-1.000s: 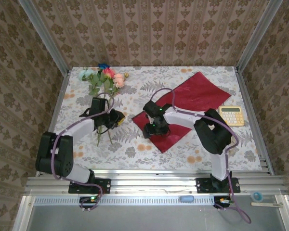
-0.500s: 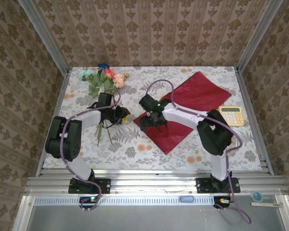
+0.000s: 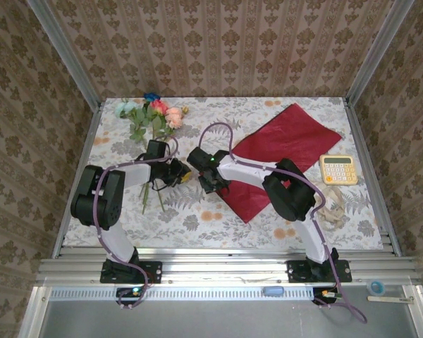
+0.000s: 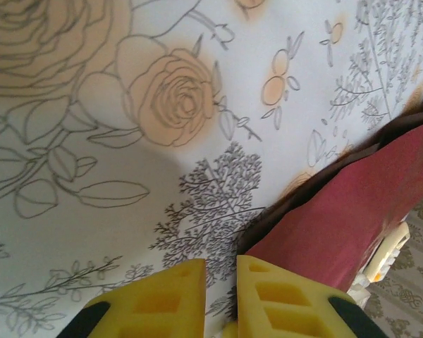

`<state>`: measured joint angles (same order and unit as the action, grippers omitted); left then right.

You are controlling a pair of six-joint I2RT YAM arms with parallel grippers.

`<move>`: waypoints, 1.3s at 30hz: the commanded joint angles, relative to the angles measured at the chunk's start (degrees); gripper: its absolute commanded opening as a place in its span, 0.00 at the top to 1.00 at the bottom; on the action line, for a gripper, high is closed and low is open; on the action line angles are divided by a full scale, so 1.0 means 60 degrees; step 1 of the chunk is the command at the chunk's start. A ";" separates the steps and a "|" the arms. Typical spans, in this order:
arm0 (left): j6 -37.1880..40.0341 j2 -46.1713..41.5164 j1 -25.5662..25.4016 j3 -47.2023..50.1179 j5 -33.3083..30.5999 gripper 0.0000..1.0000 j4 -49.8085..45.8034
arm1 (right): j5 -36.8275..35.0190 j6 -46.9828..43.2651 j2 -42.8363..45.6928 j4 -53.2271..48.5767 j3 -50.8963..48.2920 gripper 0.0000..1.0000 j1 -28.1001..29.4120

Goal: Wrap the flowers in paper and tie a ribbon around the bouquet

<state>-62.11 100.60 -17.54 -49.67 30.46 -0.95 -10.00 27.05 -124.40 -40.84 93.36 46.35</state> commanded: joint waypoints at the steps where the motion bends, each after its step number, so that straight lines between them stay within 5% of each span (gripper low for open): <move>1: -0.0093 -0.0345 0.0052 0.0146 0.0124 0.83 0.0056 | -0.0192 0.0121 0.0346 -0.0173 -0.0350 0.74 -0.0221; 12: -0.0122 -0.0305 -0.0048 -0.0140 0.0192 0.83 0.0003 | 0.1655 0.0248 0.1442 0.0896 -0.1115 0.99 -0.0673; 17: -0.0292 -0.0214 -0.0233 -0.0225 0.0204 0.81 0.0152 | 0.1593 0.0344 0.1973 0.1049 -0.1439 1.00 -0.0821; 19: -0.0494 -0.0115 -0.0281 -0.0278 0.0237 0.79 0.0337 | 0.1262 0.0369 0.2005 0.0856 -0.1393 0.92 -0.0848; 22: -0.0549 0.0096 -0.0365 -0.0599 0.0211 0.81 0.0330 | 0.0372 0.0592 0.1813 0.0067 -0.1030 0.49 -0.0913; 25: -0.0514 0.0220 -0.0414 -0.0835 0.0091 0.84 0.0103 | -0.0370 0.0663 0.1133 -0.1099 -0.0209 0.27 -0.0913; 33: -0.0622 0.0155 -0.0400 -0.0691 0.0015 0.87 0.0171 | -0.0574 0.0667 -0.0584 -0.1875 0.1105 0.25 -0.0941; 39: -0.0591 -0.0130 -0.0402 -0.0405 0.0044 0.87 0.0203 | -0.0215 0.0681 -0.1151 -0.1875 0.1348 0.41 -0.1017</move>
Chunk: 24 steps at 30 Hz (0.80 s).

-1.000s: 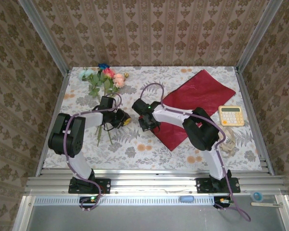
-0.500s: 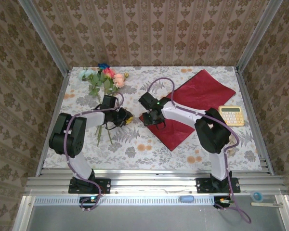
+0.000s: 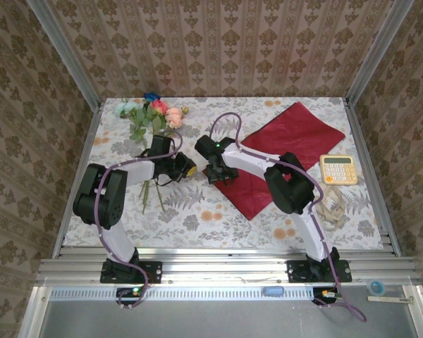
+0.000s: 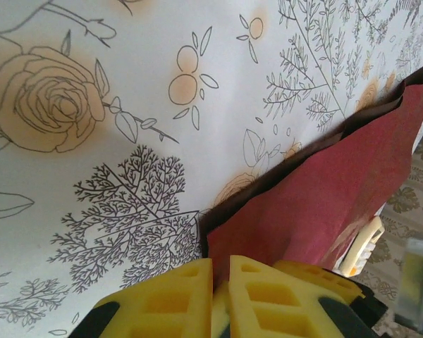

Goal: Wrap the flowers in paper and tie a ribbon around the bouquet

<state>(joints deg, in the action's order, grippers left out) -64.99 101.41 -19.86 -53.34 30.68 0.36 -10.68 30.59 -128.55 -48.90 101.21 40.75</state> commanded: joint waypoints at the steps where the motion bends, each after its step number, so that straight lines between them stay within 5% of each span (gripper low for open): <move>1: -0.0110 -0.0319 -0.0016 0.0280 0.0006 0.87 -0.0002 | -0.0061 0.0080 -0.0470 -0.0508 -0.0005 0.46 -0.0083; 16: 0.0095 -0.0556 0.0029 0.0571 0.0077 0.87 -0.0160 | 0.1255 -0.0050 0.0505 0.0646 -0.0969 0.87 -0.0477; 24: 0.0051 -0.0589 -0.0040 0.0562 0.0126 0.87 -0.0053 | 0.1541 -0.0102 0.0882 0.0954 -0.1192 1.00 -0.0537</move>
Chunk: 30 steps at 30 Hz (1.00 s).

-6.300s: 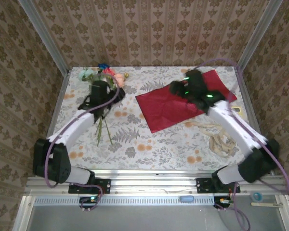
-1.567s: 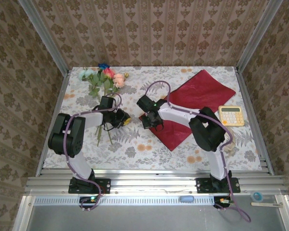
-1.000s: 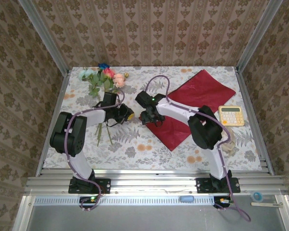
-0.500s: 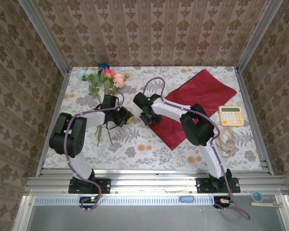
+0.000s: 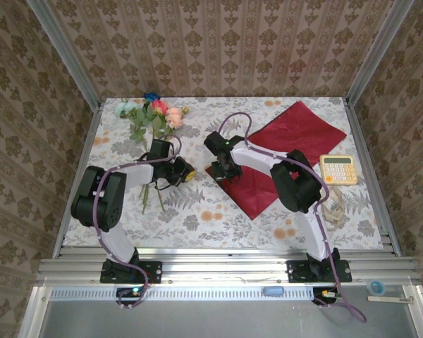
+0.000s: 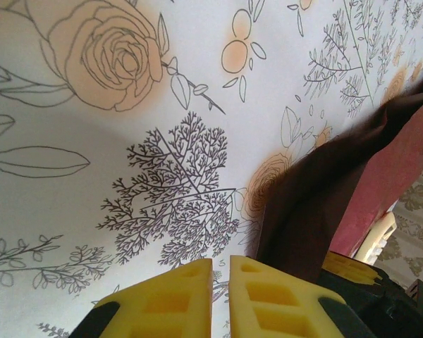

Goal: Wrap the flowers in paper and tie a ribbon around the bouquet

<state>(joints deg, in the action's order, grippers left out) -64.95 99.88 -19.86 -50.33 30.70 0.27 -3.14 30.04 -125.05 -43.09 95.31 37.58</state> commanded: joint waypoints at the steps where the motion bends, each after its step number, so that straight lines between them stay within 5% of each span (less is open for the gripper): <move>1: 0.0027 -0.0308 -0.0079 0.0028 0.0140 0.87 -0.0038 | 0.0329 0.0004 0.0393 0.0012 -0.0222 1.00 -0.0009; 16: -0.0364 0.0771 -0.0992 -0.1540 0.0127 0.87 -0.0097 | 0.0692 0.0997 0.3457 0.1740 -0.2118 1.00 -0.0156; 30: -0.0149 0.2896 -0.2257 -0.3446 -0.0097 0.93 -0.1195 | -0.0694 0.2173 0.7019 0.2894 -0.5136 1.00 -0.0170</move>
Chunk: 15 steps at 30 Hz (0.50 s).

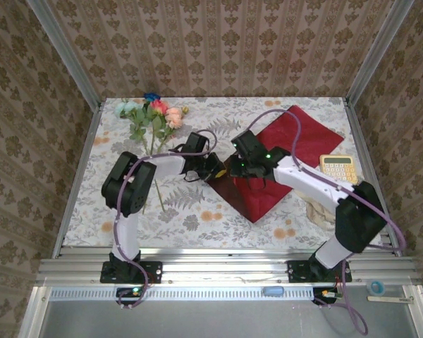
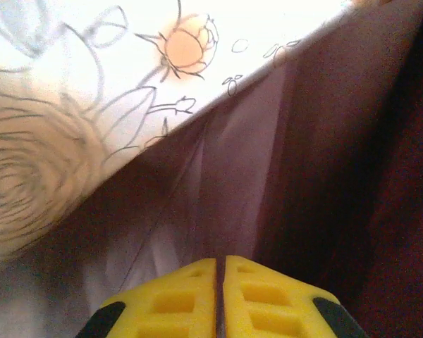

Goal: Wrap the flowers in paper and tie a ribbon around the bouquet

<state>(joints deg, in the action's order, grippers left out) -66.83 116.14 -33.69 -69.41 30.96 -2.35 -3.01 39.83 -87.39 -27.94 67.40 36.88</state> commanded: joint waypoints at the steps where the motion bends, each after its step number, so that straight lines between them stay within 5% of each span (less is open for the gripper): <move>1: 0.0210 0.0278 0.0076 -0.0294 -0.0238 0.95 -0.0925 | -0.0810 0.0708 0.1052 0.0418 -0.0792 1.00 -0.0054; 15: 0.0283 0.0565 0.0831 -0.0122 -0.0838 1.00 -0.1700 | -0.1753 0.2988 0.5394 -0.1862 -0.4208 1.00 -0.0039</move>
<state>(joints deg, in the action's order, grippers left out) -66.19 117.54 -29.95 -70.83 30.24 -6.85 -10.48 52.45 -58.08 -32.03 45.28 36.88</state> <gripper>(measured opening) 0.050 0.061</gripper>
